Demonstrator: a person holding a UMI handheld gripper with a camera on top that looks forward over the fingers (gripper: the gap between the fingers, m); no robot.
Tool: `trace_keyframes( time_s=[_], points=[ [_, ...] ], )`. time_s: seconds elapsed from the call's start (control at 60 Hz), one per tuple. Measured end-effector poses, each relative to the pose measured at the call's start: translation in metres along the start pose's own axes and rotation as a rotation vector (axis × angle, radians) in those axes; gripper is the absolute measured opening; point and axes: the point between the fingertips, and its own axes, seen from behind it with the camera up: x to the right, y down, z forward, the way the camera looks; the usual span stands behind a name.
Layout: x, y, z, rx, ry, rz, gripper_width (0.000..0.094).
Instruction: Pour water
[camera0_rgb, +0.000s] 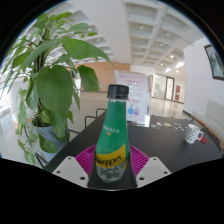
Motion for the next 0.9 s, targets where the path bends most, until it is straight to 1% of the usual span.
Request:
trace_keyframes(
  time_s=[0.133,0.183,0.283,0.35,0.417,0.467,0.483,0.583,0.65,0.75,0.817,0.9],
  points=[
    [-0.004,-0.001,-0.002,0.015,-0.032,0.001,0.04],
    [-0.008,-0.005,-0.004,0.028,-0.052,0.011,0.0398],
    [-0.006,-0.038,-0.016,0.071,-0.105,0.08,0.0399],
    [-0.008,-0.074,-0.027,0.116,-0.159,0.163,0.0399],
    [0.002,-0.113,-0.038,0.178,-0.24,0.271,0.0396],
    [0.008,-0.147,-0.046,0.227,-0.326,0.368,0.0398],
    [0.003,-0.161,-0.046,0.238,-0.353,0.405,0.0399],
    [0.039,-0.216,-0.061,0.288,-0.555,0.663,0.0399],
    [0.066,-0.247,-0.061,0.322,-0.666,0.84,0.0399],
    [0.118,-0.273,-0.058,0.353,-0.814,1.116,0.0398],
    [0.16,-0.277,-0.042,0.371,-0.902,1.328,0.0396],
    [0.218,-0.27,-0.02,0.402,-0.947,1.584,0.0398]
  ],
)
